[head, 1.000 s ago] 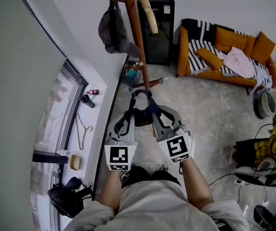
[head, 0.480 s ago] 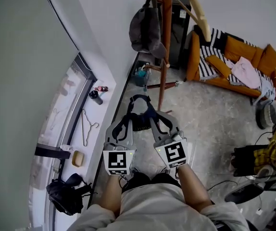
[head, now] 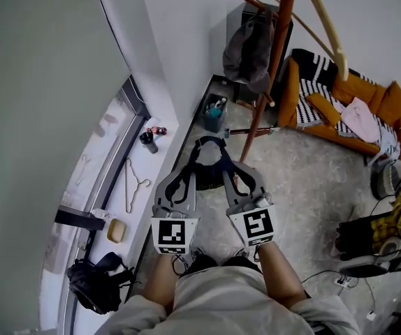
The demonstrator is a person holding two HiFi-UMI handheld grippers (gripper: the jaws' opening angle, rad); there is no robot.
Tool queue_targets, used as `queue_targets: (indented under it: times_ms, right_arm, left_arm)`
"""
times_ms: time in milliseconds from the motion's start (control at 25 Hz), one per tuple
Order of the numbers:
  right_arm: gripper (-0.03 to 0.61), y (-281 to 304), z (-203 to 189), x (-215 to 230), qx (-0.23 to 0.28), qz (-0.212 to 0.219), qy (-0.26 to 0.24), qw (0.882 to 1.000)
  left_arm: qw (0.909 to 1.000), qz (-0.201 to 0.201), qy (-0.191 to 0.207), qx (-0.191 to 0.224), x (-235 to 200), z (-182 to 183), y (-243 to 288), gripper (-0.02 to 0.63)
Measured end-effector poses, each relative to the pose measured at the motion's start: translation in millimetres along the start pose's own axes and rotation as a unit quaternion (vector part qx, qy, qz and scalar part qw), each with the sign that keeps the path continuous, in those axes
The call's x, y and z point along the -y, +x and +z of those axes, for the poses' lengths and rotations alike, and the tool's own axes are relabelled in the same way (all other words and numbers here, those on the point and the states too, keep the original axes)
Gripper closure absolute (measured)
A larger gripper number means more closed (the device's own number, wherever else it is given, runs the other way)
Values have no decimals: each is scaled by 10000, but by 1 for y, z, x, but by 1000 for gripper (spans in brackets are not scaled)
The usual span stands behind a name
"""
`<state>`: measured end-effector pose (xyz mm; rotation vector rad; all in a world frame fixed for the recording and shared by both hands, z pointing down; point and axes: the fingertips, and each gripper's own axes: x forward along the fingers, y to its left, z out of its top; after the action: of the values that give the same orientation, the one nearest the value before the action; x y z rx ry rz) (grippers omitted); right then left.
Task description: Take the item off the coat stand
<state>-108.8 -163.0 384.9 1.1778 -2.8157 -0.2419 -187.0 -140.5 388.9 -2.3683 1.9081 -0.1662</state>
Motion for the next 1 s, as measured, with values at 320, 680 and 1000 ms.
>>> queue_targets:
  times_ms: [320, 680, 1000]
  right_arm:
    - [546, 0, 6, -2, 81, -143, -12, 9999]
    - [548, -1, 7, -2, 75, -146, -19, 9999]
    - [548, -1, 8, -1, 63, -135, -10, 9999]
  left_arm:
    - [9999, -71, -81, 125, -3, 6, -4, 572]
    - [9998, -102, -99, 109, -2, 4, -5, 572]
    - [9999, -94, -110, 85, -1, 4, -5, 572]
